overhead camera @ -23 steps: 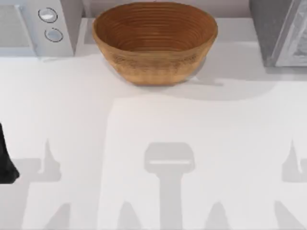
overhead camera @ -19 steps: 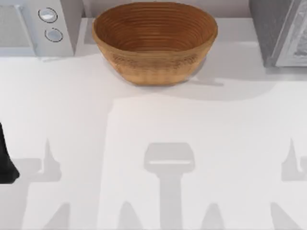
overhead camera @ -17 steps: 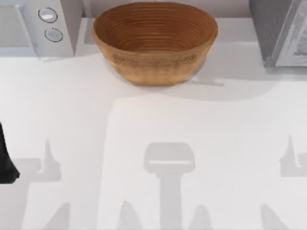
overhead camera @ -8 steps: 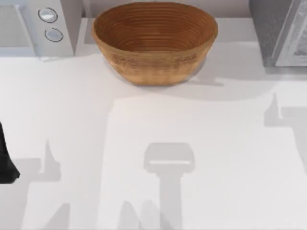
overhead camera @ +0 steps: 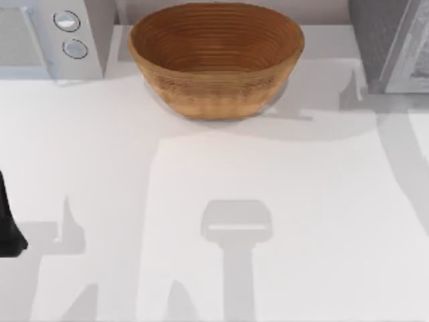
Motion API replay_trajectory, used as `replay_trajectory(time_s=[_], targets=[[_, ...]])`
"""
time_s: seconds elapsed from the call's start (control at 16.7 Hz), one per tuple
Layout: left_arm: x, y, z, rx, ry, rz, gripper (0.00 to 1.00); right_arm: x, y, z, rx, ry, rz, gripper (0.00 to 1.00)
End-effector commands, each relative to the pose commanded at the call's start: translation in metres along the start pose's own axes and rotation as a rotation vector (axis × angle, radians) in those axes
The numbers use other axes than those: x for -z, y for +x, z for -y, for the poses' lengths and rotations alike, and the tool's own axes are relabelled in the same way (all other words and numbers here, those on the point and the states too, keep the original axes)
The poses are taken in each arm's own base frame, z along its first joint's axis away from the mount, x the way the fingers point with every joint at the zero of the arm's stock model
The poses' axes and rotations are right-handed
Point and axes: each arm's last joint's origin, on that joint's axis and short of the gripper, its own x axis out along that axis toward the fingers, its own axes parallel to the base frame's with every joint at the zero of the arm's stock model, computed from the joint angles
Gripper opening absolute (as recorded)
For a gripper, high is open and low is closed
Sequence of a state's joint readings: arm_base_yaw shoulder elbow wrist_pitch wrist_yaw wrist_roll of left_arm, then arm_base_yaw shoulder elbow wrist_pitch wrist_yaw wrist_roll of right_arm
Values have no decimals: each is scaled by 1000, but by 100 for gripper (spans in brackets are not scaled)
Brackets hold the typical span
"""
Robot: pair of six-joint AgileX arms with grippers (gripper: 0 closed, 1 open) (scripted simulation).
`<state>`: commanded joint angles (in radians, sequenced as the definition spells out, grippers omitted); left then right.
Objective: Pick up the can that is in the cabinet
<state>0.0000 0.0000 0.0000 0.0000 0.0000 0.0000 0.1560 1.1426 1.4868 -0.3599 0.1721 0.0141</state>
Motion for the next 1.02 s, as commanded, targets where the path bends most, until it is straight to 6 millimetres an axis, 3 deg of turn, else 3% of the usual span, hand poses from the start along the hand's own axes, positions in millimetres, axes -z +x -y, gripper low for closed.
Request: replay_trajectory(time_s=[0.18,0.36,0.72,1.02], targets=[[0,0,0,0,0,0,100,-23,22,-9,-5,2,10,100],[0,0,0,0,0,0,100,-32,32,-13,-7,3,13,100],[0,0,0,0,0,0,100,-32,33,-13,-4,3,16,100],[0,0,0,0,0,0,100,-17,74,-22,-3,2,22,100]])
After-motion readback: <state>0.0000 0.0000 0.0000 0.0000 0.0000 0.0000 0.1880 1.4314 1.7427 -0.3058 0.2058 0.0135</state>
